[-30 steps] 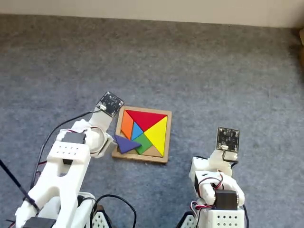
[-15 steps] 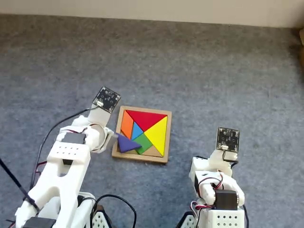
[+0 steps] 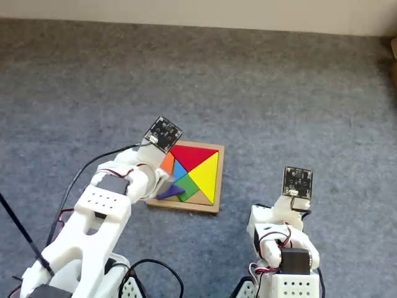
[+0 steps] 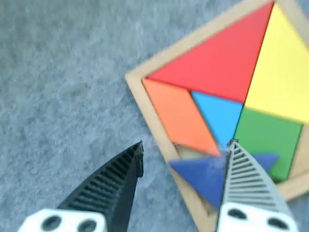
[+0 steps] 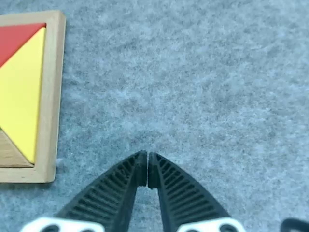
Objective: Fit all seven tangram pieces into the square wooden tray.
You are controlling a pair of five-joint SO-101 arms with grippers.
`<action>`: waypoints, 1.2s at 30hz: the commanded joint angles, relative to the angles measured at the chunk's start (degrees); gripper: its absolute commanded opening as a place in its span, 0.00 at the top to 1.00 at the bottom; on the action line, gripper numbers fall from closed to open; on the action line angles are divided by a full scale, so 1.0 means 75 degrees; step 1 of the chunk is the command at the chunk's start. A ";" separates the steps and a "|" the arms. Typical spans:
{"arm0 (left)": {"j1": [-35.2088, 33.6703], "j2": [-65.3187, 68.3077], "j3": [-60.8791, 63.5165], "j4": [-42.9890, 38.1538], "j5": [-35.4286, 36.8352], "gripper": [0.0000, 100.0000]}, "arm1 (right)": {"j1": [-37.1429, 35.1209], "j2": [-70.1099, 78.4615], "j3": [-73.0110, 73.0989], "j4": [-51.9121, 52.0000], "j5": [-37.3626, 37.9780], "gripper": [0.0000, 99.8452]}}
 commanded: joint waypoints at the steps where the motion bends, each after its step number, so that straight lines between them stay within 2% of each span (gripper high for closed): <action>1: 0.0252 -0.0170 0.0123 -0.0985 0.0340 0.74 | 0.0076 -0.0088 0.0908 0.0029 -0.0059 0.98; 4: 0.0381 -0.0170 0.0393 -0.1442 0.0363 0.74 | 0.0076 -0.0088 0.0908 0.0029 -0.0059 0.98; 11: 0.0662 0.0123 0.0580 -0.1477 0.0305 0.74 | 0.0076 -0.0088 0.0908 0.0029 -0.0059 0.98; 14: 0.0662 0.0615 0.0252 -0.1418 -0.0164 0.74 | 0.0076 -0.0088 0.0908 0.0029 -0.0059 0.98; 20: 0.0662 0.1061 -0.0369 -0.0352 -0.0621 0.74 | 0.0076 -0.0088 0.0908 0.0029 -0.0059 0.98; 27: 0.0615 0.1037 -0.0428 -0.0246 -0.0621 0.74 | 0.0076 -0.0088 0.0908 0.0029 -0.0059 0.98; 31: 0.0557 0.0498 -0.0545 -0.0211 -0.0035 0.74 | 0.0076 -0.0088 0.0908 0.0029 -0.0059 0.98; 36: 0.0100 -0.0955 -0.0275 0.0504 -0.0023 0.74 | 0.0076 -0.0088 0.0908 0.0029 -0.0059 0.98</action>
